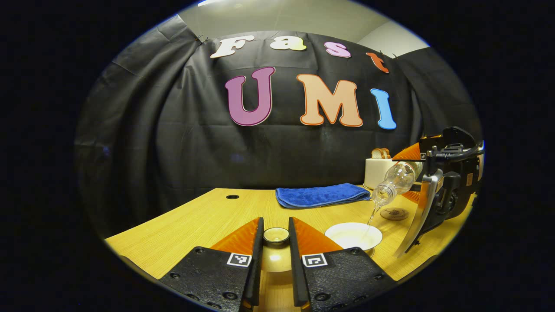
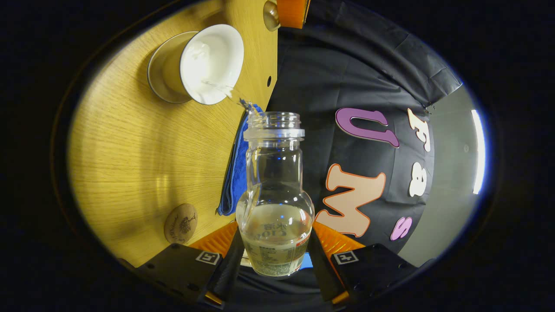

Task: Open the teacup lid with one hand, grasp the water bottle and pour water into the teacup with the other hand; after pouring, place the water bottle on the coaster and then close the teacup lid.

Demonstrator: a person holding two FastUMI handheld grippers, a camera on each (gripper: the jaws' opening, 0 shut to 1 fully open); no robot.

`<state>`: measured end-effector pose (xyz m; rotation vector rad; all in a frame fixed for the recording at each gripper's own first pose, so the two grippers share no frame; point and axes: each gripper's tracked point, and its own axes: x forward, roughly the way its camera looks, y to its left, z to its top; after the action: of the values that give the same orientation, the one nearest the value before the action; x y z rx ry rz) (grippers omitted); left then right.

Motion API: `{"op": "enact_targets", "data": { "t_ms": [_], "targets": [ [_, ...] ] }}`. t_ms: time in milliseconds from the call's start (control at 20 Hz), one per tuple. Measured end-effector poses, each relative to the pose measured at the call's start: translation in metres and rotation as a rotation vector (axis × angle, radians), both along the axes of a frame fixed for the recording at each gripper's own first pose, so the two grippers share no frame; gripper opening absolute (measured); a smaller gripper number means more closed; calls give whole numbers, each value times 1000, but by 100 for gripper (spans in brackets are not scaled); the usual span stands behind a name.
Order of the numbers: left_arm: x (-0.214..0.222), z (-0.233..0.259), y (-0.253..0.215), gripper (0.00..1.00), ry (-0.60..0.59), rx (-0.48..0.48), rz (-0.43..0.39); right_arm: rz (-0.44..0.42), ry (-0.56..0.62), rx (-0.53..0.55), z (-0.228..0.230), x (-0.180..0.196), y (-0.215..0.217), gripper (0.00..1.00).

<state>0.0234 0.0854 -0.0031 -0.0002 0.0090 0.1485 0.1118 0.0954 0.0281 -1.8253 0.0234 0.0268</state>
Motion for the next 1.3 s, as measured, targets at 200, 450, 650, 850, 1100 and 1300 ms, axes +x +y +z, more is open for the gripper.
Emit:
{"op": "enact_targets", "data": {
  "t_ms": [200, 450, 650, 850, 1100, 1300],
  "targets": [
    [0, 0, 0, 27, -1, 0, 0, 21, -30, -28, 7, 1, 6, 78],
    [0, 1, 0, 27, 0, 0, -1, 46, -56, -80, 15, -2, 14, 78],
    [0, 0, 0, 28, 0, 0, -1, 72, -72, -124, 19, -2, 22, 78],
    [1, 0, 0, 28, -1, 0, -1, 109, -99, -173, 21, 1, 32, 79],
    [0, 1, 0, 27, -1, -1, -1, 136, -118, -201, 22, 0, 38, 79],
    [1, 0, 0, 28, 0, 0, -1, 149, -136, -232, 22, 0, 41, 79]
  ]
}}
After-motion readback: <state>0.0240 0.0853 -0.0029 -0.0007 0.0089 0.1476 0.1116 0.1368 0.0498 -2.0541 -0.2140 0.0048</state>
